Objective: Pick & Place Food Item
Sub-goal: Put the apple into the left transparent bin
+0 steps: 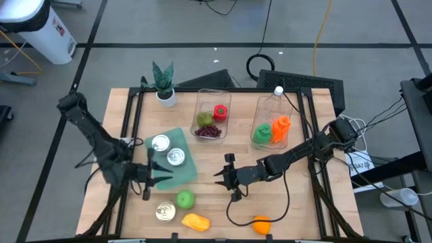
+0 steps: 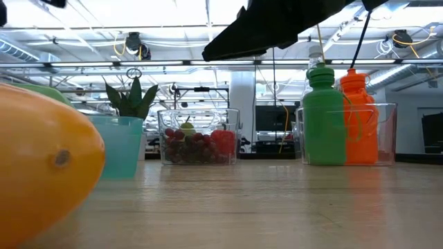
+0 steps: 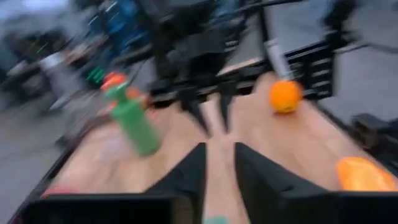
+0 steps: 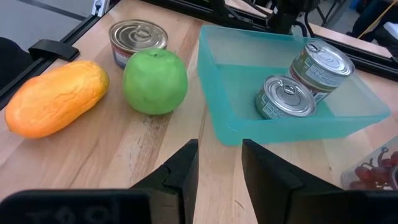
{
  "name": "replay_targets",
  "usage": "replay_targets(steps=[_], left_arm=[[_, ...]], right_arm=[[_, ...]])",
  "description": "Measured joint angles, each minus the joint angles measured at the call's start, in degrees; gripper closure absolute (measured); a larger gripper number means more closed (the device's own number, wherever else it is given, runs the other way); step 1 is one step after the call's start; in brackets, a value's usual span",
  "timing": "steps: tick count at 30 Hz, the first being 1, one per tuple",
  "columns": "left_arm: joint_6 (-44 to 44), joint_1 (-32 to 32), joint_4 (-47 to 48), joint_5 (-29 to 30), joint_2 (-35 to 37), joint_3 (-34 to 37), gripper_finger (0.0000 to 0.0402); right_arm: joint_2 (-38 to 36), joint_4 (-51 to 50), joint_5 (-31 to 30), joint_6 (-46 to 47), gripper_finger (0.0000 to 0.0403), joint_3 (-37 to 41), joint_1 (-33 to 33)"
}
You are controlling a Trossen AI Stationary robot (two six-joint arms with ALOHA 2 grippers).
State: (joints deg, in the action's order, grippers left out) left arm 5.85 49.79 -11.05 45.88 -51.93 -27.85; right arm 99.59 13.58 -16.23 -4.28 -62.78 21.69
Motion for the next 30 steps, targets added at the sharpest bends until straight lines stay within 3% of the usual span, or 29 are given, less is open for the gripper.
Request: replay_targets(steps=[2,5,10,14,20,30], left_arm=[[6.08,-1.93,-10.78,-6.69,0.89,5.38,0.0341],[8.62,-4.95,-24.74,-12.16,2.03,11.82,0.0346],[5.39,-10.00,-33.20,-20.43,4.53,18.86,0.0352],[0.57,-14.37,-33.49,-26.12,5.56,20.63,0.0352],[-7.15,-17.76,-29.72,-26.36,4.94,20.67,0.0352],[-10.50,-17.89,-27.19,-26.37,4.94,20.66,0.0352]], right_arm=[[0.00,0.40,0.01,-0.55,0.0293,0.00,0.00],[0.00,0.35,0.01,-1.17,0.0293,0.00,0.00],[0.00,0.36,0.02,-1.40,0.0293,0.00,0.00],[0.00,0.36,0.05,-0.34,0.0293,0.00,0.09],[0.00,0.33,4.75,0.18,0.0293,0.00,0.13],[1.28,1.70,4.52,0.47,0.0291,0.00,0.19]])
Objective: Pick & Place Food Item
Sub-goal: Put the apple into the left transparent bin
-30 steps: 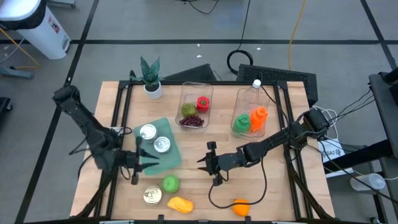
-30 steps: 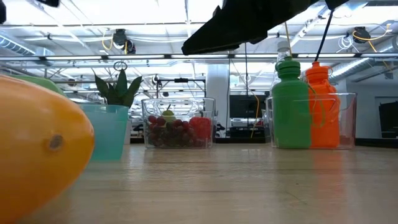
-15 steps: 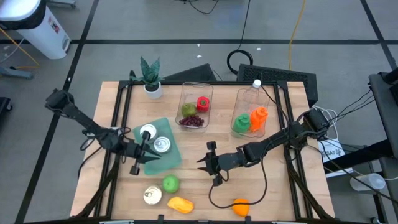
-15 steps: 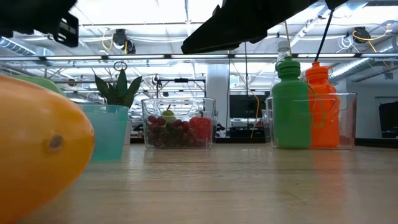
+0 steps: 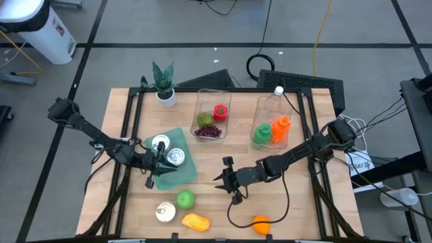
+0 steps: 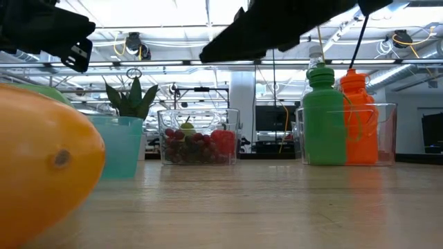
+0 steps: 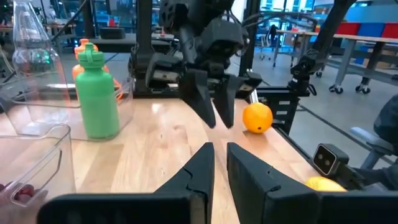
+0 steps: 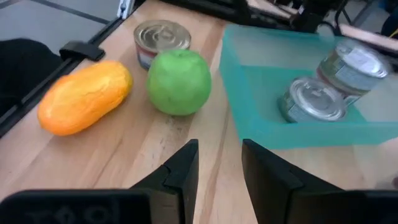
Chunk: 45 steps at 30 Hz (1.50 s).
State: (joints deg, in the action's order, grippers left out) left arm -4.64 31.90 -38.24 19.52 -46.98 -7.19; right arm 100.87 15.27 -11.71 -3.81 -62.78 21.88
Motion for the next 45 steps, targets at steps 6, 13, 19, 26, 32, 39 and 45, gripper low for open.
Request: replay_targets(steps=[6,13,19,26,32,39,45], left_arm=[[0.02,0.00,-0.02,0.02,0.02,-0.01,0.0352],[-3.34,0.00,0.81,1.15,0.02,-0.04,0.0352],[-6.96,0.83,13.97,-0.99,-0.57,-4.54,0.0352],[-16.98,10.92,37.96,-1.73,-8.80,-19.49,0.0352],[-24.46,16.57,48.98,-1.50,-21.36,-30.88,0.0352],[-27.85,14.16,50.64,-9.51,-32.13,-35.71,0.0352],[-28.68,10.98,50.73,-14.95,-35.67,-37.27,0.0352]], right_arm=[[3.27,12.78,7.91,1.57,0.0279,-0.04,1.51],[4.04,14.08,4.95,1.11,0.0304,-1.53,3.44],[2.45,6.09,-1.52,1.29,0.0368,-1.53,-0.71],[2.44,4.28,10.46,4.13,0.0391,0.27,-5.69],[1.38,2.09,10.05,5.54,0.0401,0.51,-5.98],[-1.63,-0.50,0.26,6.15,0.0401,0.42,-3.18],[-5.31,-10.19,-1.74,6.25,0.0401,0.61,-0.27]])
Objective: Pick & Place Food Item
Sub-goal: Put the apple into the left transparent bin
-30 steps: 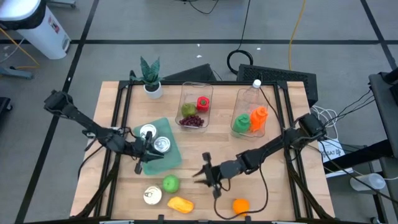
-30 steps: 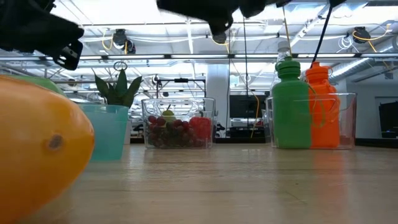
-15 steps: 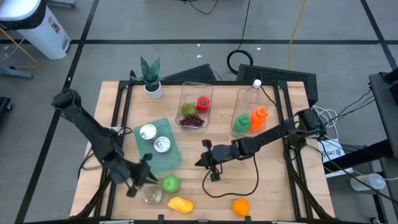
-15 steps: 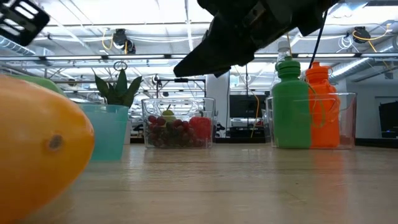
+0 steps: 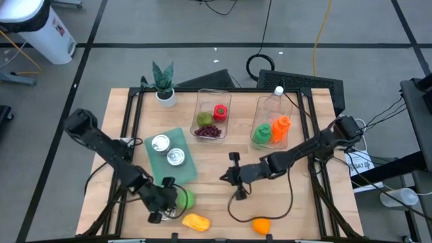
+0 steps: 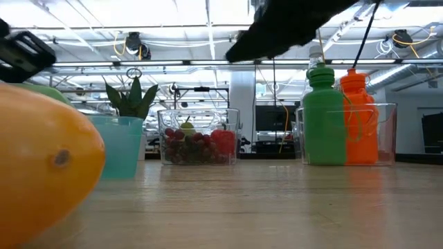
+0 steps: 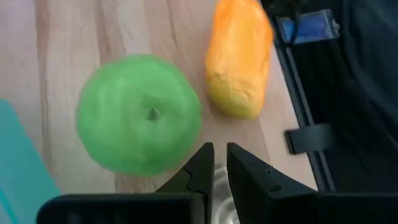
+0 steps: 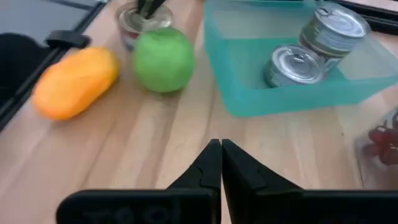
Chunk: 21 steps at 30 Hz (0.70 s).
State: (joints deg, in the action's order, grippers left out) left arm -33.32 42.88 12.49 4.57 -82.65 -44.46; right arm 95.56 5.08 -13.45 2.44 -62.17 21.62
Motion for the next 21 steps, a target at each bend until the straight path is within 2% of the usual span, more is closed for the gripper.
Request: replay_targets(steps=[6,12,21], left_arm=[[1.43,-5.52,-0.45,-2.41,-2.64,-0.03,0.0352],[7.32,-10.71,-6.22,-3.62,-5.87,-0.03,0.0352],[14.47,-18.29,-11.10,-6.46,-8.15,-0.03,0.0352]], right_arm=[[-2.35,1.49,-0.04,1.09,0.0395,4.10,1.50],[-5.13,8.95,-0.06,2.38,0.0394,9.95,1.48],[-7.12,17.88,-0.19,-1.10,0.0393,15.77,0.80]])
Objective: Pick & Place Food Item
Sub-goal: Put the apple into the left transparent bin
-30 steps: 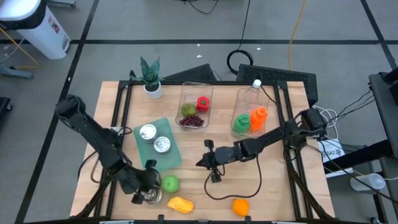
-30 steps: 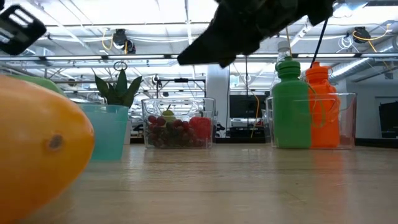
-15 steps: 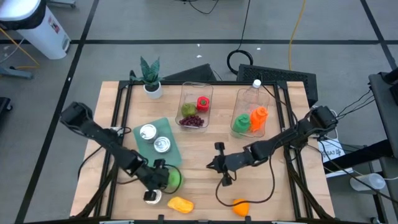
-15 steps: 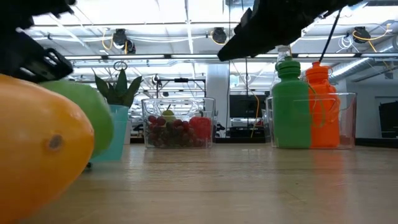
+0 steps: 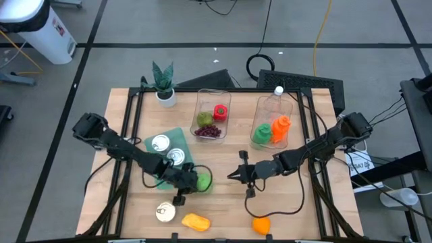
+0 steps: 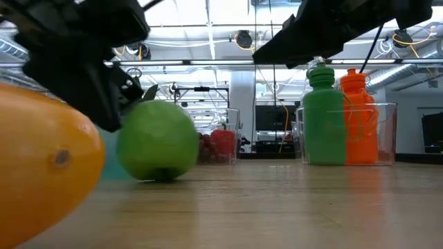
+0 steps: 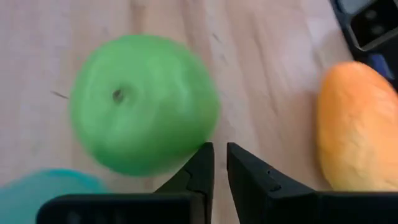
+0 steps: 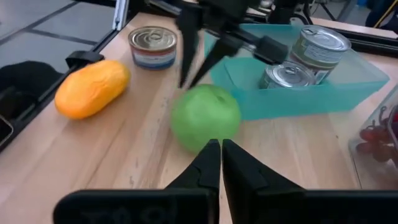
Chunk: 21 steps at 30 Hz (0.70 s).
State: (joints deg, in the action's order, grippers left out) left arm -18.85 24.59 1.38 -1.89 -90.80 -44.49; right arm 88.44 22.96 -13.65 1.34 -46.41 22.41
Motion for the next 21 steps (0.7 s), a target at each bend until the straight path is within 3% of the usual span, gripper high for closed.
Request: replay_targets(steps=[12,21], left_arm=[[8.27,-6.97,-5.90,-1.69,0.02,0.02,0.0352],[12.85,-6.46,-10.71,9.86,0.02,0.02,0.0352]], right_arm=[[0.00,0.80,-0.04,-0.98,0.0374,0.08,-0.35],[0.04,1.26,-0.04,-3.99,0.0349,0.08,-0.35]])
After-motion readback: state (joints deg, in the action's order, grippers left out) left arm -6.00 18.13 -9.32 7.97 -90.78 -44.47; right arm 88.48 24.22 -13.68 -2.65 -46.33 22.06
